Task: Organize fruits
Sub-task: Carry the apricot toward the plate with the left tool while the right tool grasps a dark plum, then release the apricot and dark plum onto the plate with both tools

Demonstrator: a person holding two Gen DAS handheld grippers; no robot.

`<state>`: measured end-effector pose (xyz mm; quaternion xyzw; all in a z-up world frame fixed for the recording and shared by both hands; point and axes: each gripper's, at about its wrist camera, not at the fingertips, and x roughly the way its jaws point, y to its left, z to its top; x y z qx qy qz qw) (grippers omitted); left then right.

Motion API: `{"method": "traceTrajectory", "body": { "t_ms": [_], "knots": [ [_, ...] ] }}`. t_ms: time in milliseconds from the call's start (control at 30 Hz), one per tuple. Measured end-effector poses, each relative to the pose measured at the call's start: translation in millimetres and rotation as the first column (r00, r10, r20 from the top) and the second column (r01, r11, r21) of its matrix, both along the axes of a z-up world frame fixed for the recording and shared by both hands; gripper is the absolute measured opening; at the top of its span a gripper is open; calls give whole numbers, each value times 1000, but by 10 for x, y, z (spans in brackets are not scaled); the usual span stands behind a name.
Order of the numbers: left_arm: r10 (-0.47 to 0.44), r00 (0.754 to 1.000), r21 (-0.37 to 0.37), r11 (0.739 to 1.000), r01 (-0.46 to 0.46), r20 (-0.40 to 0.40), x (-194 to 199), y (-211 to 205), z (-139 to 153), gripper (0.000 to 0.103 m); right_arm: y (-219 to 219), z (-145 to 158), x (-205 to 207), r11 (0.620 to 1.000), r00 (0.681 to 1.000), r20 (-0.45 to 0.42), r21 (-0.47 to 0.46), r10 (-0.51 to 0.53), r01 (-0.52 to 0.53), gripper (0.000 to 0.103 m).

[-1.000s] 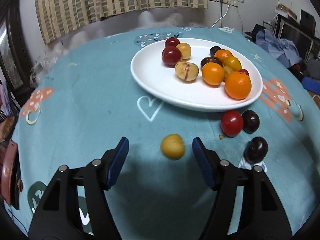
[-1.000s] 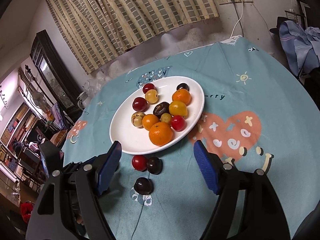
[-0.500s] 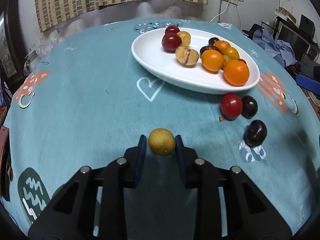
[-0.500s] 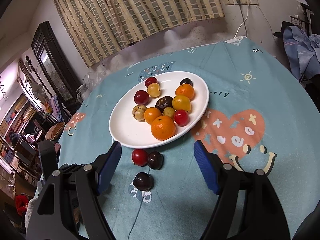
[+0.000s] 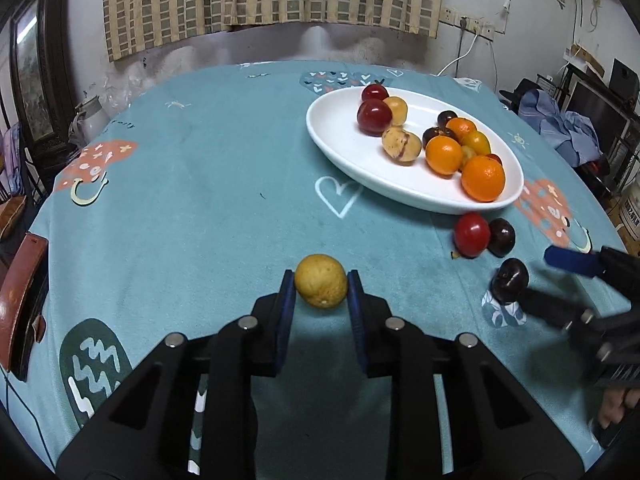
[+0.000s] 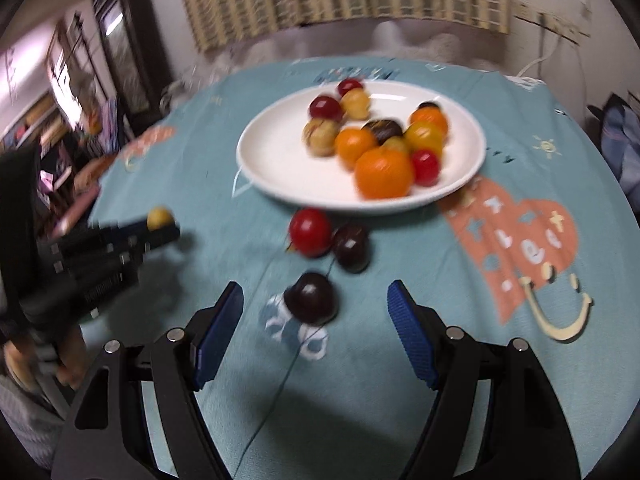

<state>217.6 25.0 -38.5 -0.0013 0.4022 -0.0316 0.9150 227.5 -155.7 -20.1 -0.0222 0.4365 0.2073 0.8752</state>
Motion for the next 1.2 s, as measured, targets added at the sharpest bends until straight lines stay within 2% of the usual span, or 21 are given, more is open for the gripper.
{"method": "traceTrajectory", "body": {
  "t_ms": [233,533,667,833,1000,1100,1200],
  "knots": [
    [-20,1000,18,1000,21,-11,15,-56,-30,26,20,-91,28,999,1000,26,-33,-9,10,67],
    [-43,999,39,998,44,-32,28,-130,-97,26,117,-165,43,999,1000,23,-51,21,-19,34],
    [-50,998,40,998,52,-45,45,-141,-131,26,84,-103,30,999,999,46,-33,12,-10,32],
    [-47,998,32,998,48,-44,54,-137,-136,26,-176,163,25,997,993,104,50,-59,54,32],
    [-47,998,41,998,49,-48,52,-161,-150,26,-280,52,112,994,995,44,68,-92,89,32],
    [-47,998,32,998,48,-28,14,-170,-86,26,-303,243,6,993,990,105,89,-91,82,32],
    [-47,999,16,999,47,15,-3,-163,102,26,-382,420,-47,989,986,137,125,-100,83,32]
  ]
}}
